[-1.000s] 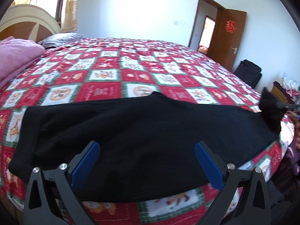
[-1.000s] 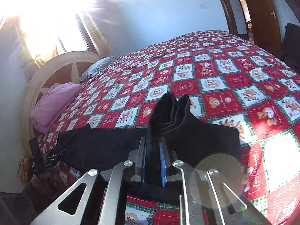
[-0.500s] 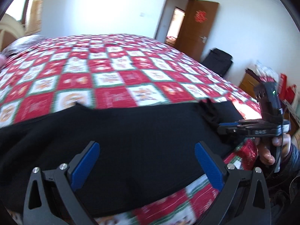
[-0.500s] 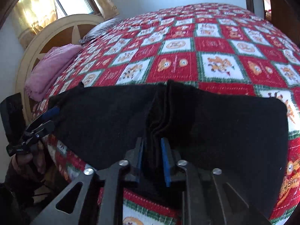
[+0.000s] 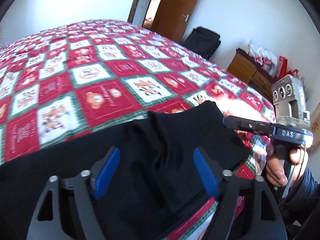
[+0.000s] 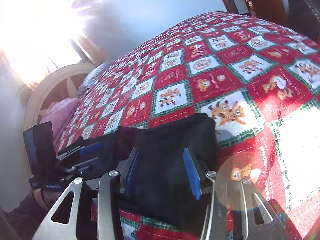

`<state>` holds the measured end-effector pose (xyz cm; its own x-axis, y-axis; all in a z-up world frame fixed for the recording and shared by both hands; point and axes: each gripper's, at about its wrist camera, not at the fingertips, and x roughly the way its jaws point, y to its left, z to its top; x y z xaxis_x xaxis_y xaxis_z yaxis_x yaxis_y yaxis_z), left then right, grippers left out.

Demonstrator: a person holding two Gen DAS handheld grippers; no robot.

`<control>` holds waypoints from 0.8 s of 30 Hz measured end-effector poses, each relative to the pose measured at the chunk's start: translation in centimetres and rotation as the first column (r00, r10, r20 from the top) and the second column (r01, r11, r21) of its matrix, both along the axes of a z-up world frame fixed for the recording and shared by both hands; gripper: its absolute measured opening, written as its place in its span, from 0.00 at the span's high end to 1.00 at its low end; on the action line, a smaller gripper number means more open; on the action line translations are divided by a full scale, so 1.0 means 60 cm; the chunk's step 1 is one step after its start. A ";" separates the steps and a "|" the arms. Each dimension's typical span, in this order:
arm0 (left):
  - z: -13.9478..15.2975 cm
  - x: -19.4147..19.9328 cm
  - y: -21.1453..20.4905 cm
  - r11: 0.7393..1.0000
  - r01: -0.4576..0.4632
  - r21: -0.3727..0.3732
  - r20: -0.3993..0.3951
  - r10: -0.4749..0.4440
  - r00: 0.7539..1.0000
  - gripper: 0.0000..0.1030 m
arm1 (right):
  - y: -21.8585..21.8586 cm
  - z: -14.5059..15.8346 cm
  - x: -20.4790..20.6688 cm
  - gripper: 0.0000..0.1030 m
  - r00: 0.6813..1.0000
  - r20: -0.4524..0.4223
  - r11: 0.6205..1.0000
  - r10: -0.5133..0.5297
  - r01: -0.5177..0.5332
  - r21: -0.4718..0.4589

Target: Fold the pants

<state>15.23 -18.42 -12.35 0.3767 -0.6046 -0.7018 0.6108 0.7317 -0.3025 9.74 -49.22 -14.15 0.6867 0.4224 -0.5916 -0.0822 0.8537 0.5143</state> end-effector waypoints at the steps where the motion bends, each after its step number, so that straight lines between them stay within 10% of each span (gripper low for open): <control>1: -0.002 0.002 -0.007 1.000 0.002 0.003 -0.009 -0.002 1.000 0.32 | -0.002 -0.001 0.000 0.55 1.000 0.008 1.000 -0.004 0.004 0.003; 11: -0.018 0.006 -0.016 1.000 -0.030 0.004 -0.051 0.030 0.998 0.86 | -0.024 -0.006 -0.006 0.50 0.996 0.045 0.996 -0.071 0.068 0.054; 24: 0.047 -0.002 0.054 0.990 -0.088 -0.107 -0.021 0.087 0.996 0.90 | -0.045 -0.010 -0.017 0.45 0.985 0.059 0.983 -0.163 0.156 0.098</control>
<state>15.09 -15.16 -9.54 0.4206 -0.6423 -0.6407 0.5404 0.7447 -0.3917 8.74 -51.95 -14.73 0.7863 0.3551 -0.5057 0.0145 0.8075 0.5897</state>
